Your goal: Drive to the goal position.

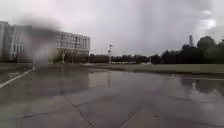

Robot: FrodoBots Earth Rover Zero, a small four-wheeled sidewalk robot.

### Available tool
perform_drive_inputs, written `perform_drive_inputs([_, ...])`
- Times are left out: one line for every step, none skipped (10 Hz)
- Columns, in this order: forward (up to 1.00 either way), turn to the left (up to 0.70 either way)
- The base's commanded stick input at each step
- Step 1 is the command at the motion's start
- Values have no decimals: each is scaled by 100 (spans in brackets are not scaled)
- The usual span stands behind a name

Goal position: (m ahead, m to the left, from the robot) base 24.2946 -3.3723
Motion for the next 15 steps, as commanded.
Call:
perform_drive_inputs([70,0])
perform_drive_inputs([70,0])
perform_drive_inputs([70,0])
perform_drive_inputs([70,0])
perform_drive_inputs([70,0])
perform_drive_inputs([70,0])
perform_drive_inputs([70,0])
perform_drive_inputs([70,0])
perform_drive_inputs([70,0])
perform_drive_inputs([70,0])
perform_drive_inputs([70,0])
perform_drive_inputs([70,0])
perform_drive_inputs([70,0])
perform_drive_inputs([70,0])
perform_drive_inputs([70,2])
